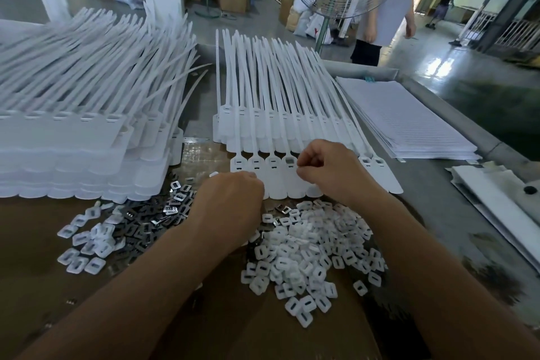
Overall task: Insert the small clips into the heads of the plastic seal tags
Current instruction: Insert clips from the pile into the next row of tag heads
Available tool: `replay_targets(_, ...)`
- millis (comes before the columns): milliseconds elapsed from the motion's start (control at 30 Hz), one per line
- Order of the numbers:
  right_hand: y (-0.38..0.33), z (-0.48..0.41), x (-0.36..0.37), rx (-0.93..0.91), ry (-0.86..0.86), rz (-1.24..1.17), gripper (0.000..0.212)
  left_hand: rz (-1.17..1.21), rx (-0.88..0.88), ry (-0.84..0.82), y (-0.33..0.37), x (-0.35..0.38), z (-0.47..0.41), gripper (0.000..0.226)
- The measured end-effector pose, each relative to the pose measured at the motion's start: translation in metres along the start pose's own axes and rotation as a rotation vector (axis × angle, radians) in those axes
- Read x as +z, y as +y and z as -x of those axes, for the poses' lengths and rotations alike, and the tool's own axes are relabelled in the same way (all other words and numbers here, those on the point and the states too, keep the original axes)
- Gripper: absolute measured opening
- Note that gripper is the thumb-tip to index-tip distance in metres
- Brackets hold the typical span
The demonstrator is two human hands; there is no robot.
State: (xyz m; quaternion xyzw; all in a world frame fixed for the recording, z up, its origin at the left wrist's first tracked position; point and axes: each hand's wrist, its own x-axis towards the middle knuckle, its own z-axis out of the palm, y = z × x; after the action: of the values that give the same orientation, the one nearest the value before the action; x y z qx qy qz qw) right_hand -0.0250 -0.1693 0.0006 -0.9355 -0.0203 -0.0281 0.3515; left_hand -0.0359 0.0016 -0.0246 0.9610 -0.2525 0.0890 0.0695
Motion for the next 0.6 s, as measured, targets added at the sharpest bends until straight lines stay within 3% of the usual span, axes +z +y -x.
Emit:
replay_targets(367, 0.005, -0.029, 0.006, 0.011, 0.079, 0.026, 0.017, 0.001, -0.020, 0.007, 0.003, -0.003, 0.001, 0.026)
replay_targets(600, 0.006, -0.033, 0.010, 0.045, 0.028, 0.030, 0.010, -0.003, -0.011, 0.000, 0.003, -0.004, 0.001, 0.025)
